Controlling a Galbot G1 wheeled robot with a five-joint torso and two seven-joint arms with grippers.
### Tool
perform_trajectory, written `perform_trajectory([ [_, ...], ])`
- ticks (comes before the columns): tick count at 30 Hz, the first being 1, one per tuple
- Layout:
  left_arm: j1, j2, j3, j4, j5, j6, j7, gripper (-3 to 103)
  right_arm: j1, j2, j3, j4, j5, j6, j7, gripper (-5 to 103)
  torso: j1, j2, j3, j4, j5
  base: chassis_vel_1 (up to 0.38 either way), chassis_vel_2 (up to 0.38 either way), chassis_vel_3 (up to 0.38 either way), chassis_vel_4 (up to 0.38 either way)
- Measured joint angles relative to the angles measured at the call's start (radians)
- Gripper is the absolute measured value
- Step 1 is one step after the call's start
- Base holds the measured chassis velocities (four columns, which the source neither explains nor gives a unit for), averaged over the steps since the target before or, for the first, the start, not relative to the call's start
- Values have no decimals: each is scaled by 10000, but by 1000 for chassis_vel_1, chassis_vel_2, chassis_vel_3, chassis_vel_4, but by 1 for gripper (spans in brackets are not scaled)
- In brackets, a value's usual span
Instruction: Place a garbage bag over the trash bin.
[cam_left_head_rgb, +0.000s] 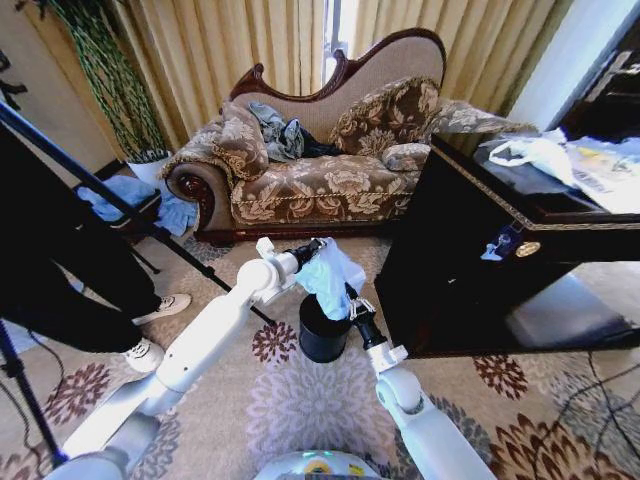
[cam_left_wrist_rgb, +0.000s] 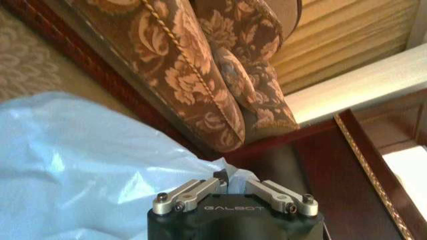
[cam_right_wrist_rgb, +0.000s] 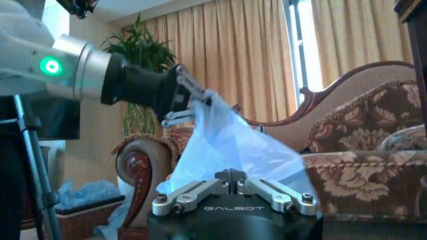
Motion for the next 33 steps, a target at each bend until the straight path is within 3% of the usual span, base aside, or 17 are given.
perform_trajectory([
  [8,147,47,120,-305,-73,5,-46,0,453,197,9,-343,2,-59,34,0,1,0,0,1,-3,0,0,0,0],
  [24,-48,1324,490,-1328,-723,220,194,0,1193,831,-413,-1329,-209,-80,38,0,0,0,0,2,-3,0,0,0,0],
  [28,-18,1476,476,-1515,-771,220,193,0,1250,1096,-396,-1414,-663,-246,615,0,0,0,0,2,-3,0,0,0,0],
  [33,377,1582,174,-1696,-766,187,174,0,1232,1060,-261,-1097,-1813,-1088,2225,0,0,0,0,1,-3,0,0,0,0],
])
